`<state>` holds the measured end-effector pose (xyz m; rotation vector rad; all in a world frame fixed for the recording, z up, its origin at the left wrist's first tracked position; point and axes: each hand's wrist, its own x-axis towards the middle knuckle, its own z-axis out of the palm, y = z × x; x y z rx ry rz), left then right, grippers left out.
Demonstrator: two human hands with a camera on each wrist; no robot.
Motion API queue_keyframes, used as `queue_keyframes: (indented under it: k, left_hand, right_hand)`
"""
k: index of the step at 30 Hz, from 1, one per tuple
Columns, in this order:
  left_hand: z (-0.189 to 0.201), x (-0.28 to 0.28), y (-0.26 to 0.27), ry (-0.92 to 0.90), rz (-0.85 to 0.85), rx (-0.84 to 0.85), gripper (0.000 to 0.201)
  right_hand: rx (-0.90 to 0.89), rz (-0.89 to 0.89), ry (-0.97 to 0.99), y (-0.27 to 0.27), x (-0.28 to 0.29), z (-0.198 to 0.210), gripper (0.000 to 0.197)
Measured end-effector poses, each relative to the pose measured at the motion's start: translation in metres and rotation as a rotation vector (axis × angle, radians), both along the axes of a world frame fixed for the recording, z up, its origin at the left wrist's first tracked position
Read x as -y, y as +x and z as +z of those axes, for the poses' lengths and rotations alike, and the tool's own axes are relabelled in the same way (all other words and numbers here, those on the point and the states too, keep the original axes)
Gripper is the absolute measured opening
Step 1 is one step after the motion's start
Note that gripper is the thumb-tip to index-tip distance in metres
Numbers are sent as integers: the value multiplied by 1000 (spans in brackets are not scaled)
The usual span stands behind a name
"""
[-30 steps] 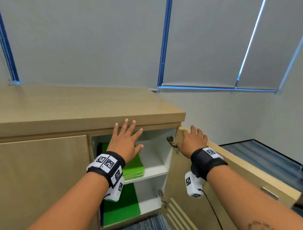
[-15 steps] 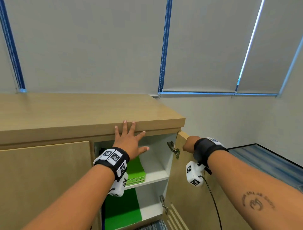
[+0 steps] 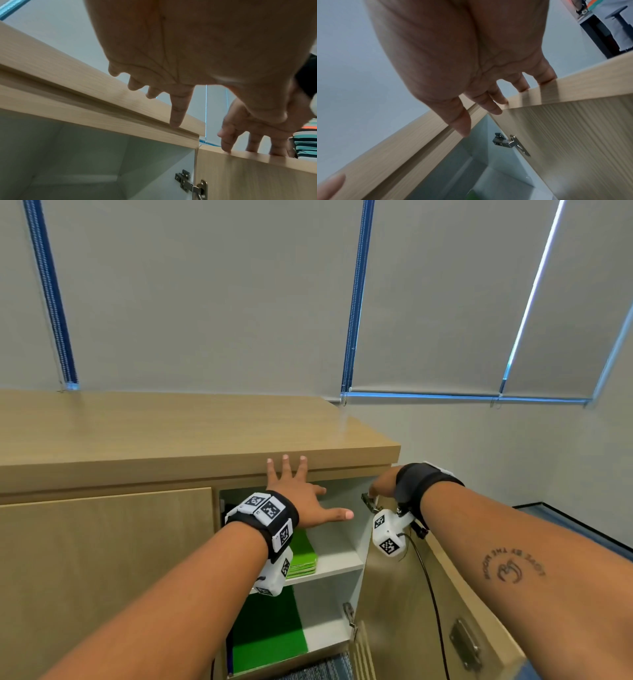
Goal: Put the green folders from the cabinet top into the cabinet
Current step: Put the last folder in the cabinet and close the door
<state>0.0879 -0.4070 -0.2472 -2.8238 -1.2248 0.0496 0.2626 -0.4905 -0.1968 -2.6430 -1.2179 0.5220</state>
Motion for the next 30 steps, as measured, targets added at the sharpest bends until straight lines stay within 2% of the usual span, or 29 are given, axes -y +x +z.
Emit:
queue_keyframes:
  k: [5, 10, 14, 19, 22, 25, 30]
  left_hand:
    - [-7, 8, -10, -67, -45, -26, 108]
    - [-6, 9, -22, -121, -87, -79, 106]
    - [-7, 7, -31, -139, -124, -124, 103]
    - [-5, -4, -46, -50, -138, -189, 69]
    - [-1, -13, -54, 54, -167, -211, 56]
    - [-1, -24, -59, 180, -181, -214, 65]
    - [-3, -50, -61, 316, -100, -103, 107]
  right_hand:
    - [55, 106, -158, -13, -14, 9, 51]
    - [7, 94, -159, -19, -25, 10, 45]
    - [27, 164, -171, -32, -34, 8, 46]
    - [27, 220, -180, -51, -42, 1, 48]
    - [146, 285, -196, -59, -49, -12, 44]
    - [257, 324, -179, -67, -60, -29, 42]
    - [304, 365, -99, -81, -73, -44, 51]
